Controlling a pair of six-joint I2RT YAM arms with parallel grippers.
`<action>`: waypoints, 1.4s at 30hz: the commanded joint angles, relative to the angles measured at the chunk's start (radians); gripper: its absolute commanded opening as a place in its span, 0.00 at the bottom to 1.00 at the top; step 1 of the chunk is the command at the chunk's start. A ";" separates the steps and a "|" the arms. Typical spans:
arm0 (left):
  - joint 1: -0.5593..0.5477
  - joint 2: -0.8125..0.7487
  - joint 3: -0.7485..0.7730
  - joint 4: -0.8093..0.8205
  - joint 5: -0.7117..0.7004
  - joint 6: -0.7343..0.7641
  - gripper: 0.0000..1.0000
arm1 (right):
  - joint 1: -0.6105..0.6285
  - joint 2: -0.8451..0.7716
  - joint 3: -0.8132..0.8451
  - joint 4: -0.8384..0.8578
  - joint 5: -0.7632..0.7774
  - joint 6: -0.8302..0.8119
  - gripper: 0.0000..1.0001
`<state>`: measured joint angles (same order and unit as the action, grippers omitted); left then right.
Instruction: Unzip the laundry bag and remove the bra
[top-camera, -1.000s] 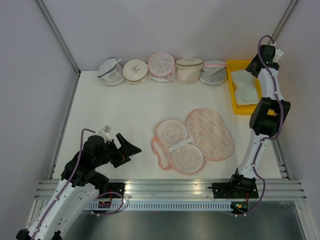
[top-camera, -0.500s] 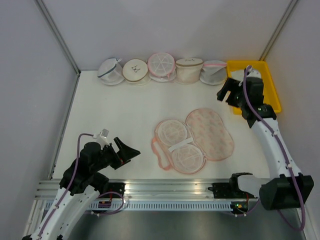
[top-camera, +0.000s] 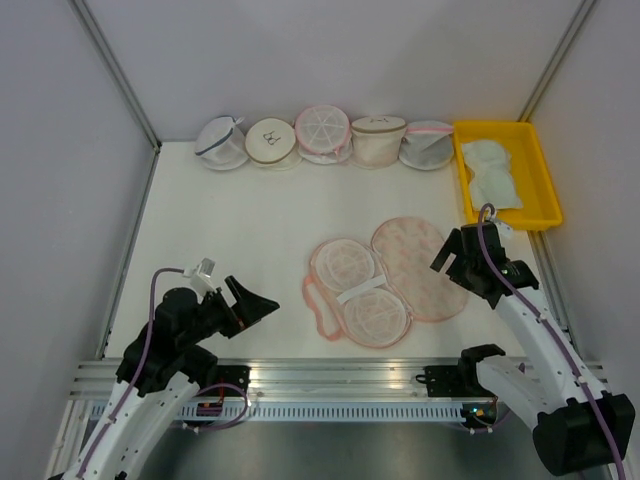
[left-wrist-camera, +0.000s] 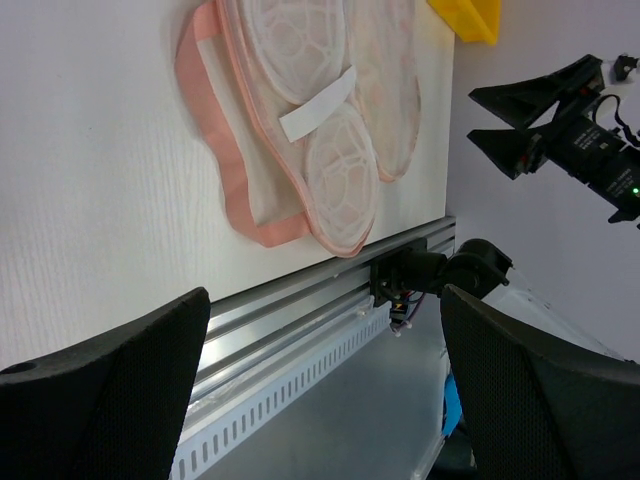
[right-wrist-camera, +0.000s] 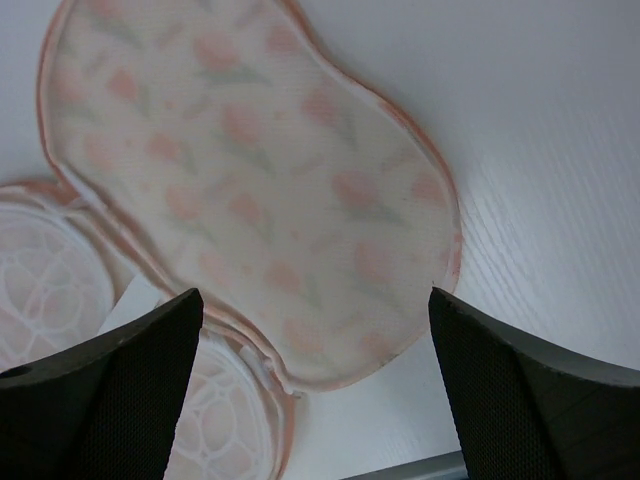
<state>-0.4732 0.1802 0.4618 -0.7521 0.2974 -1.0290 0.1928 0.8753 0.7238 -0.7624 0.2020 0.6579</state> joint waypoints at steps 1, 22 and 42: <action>-0.001 -0.036 0.008 0.037 0.029 0.009 1.00 | 0.007 0.045 0.019 -0.028 0.113 0.175 0.98; -0.001 -0.081 -0.002 -0.012 0.028 -0.003 1.00 | -0.077 0.490 0.005 0.227 0.353 0.172 0.98; -0.001 -0.107 -0.009 -0.021 0.032 -0.017 1.00 | -0.185 0.436 -0.175 0.434 0.039 0.049 0.11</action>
<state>-0.4732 0.0875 0.4561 -0.7731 0.2985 -1.0302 0.0082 1.3136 0.5766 -0.3515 0.3187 0.7044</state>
